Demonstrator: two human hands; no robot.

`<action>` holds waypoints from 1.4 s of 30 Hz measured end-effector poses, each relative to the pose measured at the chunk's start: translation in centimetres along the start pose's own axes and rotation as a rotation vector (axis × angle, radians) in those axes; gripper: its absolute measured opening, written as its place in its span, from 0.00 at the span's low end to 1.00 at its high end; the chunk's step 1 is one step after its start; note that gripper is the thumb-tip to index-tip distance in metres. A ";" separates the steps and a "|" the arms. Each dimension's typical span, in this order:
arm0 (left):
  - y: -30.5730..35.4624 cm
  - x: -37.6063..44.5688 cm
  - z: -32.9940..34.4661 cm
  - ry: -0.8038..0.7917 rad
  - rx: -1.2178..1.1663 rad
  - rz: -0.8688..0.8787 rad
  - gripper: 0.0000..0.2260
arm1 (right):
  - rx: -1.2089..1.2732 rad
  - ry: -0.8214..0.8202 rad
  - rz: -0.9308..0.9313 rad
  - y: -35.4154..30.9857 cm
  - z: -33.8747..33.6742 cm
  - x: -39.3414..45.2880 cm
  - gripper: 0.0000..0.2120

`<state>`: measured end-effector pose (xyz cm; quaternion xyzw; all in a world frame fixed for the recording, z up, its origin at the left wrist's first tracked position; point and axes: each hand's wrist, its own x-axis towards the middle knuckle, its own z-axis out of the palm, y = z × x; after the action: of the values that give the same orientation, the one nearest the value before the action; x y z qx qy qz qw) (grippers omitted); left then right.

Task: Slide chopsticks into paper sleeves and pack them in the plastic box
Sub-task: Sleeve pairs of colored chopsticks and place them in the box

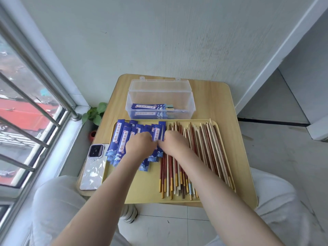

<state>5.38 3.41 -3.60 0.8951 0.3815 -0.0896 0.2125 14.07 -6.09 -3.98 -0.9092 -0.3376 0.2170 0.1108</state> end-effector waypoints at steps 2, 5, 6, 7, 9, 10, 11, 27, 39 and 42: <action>-0.6 -0.6 0.9 0.029 -0.062 0.003 0.10 | -0.037 -0.006 0.064 -0.8 1.3 -0.5 0.22; -1.4 -0.8 1.6 0.033 -0.152 0.013 0.15 | -0.070 -0.018 0.136 -2.0 2.0 -1.2 0.27; -1.6 -0.8 1.8 0.031 -0.161 0.017 0.16 | -0.062 -0.018 0.152 -2.2 2.1 -1.3 0.26; -1.8 -0.9 2.0 0.032 -0.164 0.028 0.16 | -0.044 -0.017 0.166 -2.3 2.2 -1.3 0.23; -2.0 -1.1 2.0 0.032 -0.170 0.053 0.16 | 0.013 -0.020 0.173 -2.3 2.2 -1.2 0.16; -2.1 -1.1 2.0 0.028 -0.179 0.064 0.16 | 0.051 -0.022 0.161 -2.2 2.0 -1.2 0.13; -2.2 -1.1 1.9 0.027 -0.193 0.067 0.17 | 0.099 -0.018 0.143 -2.0 1.8 -1.2 0.10; 1.7 -3.3 -0.5 0.069 -1.266 -0.063 0.06 | 0.621 0.015 -0.098 0.3 -0.5 -6.3 0.03; 2.4 -4.3 0.6 -0.093 -1.554 -0.130 0.13 | 0.814 -0.024 -0.061 4.0 -1.4 -7.4 0.14; 3.0 -4.1 0.5 -0.061 -1.595 -0.208 0.17 | 0.860 0.055 -0.020 4.8 -1.6 -7.1 0.13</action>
<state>4.66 -1.30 -1.81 0.4309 0.4060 0.1660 0.7887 12.68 -14.44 -2.00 -0.7824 -0.2224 0.3127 0.4906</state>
